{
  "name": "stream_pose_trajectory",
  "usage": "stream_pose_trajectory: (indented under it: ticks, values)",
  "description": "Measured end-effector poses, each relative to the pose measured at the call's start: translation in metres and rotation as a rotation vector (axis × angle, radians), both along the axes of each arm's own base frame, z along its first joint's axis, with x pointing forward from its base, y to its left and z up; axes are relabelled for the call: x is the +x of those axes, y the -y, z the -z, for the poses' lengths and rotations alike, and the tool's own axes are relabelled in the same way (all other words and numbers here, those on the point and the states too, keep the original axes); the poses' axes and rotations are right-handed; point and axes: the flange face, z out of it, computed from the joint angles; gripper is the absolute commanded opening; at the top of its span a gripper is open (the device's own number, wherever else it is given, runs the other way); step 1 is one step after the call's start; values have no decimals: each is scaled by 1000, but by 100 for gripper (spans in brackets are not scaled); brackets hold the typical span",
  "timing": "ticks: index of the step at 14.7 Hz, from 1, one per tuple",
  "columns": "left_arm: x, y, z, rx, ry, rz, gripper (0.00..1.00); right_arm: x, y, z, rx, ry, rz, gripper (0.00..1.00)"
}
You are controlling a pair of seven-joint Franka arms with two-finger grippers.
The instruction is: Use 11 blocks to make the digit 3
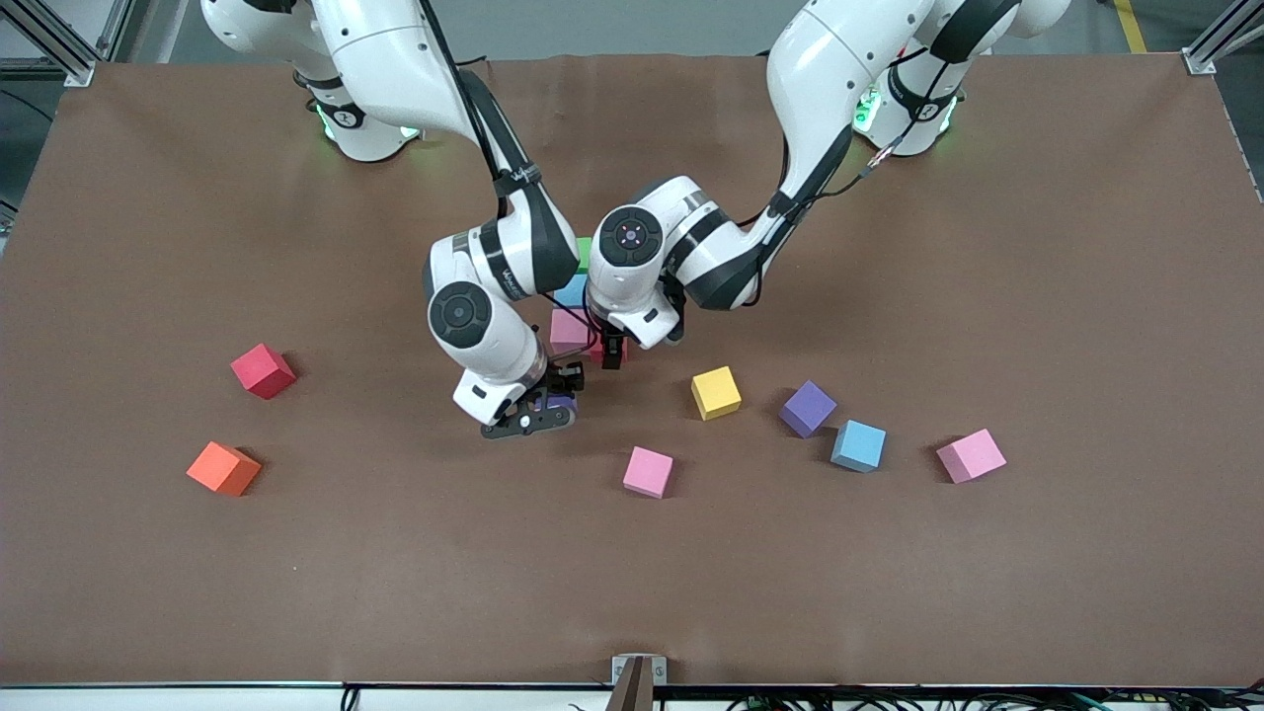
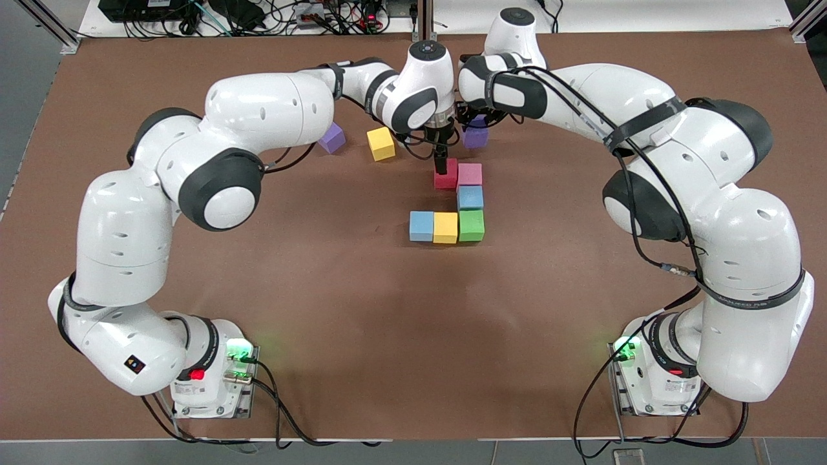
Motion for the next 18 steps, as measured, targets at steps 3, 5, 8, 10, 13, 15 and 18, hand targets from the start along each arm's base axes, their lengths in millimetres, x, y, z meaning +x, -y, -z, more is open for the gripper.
stream_pose_trajectory:
  ticks: [3,5,8,10,13,15,18]
  values:
    - [2,-15,2,48,9,14,100,-5,-4,6,-8,-11,21,27]
    - [5,-31,7,73,6,22,100,-6,1,10,-14,-13,31,27]
    - [14,-59,7,92,-1,35,100,-9,10,23,3,-22,77,27]
    - [29,-82,-1,91,6,41,100,-12,10,27,17,-31,94,27]
    - [59,-118,-20,79,28,74,100,-14,7,27,32,-35,103,27]
    - [77,-141,-25,73,36,94,100,-16,3,27,37,-35,105,27]
    - [97,-168,-27,66,48,142,100,-19,-2,28,39,-26,117,27]
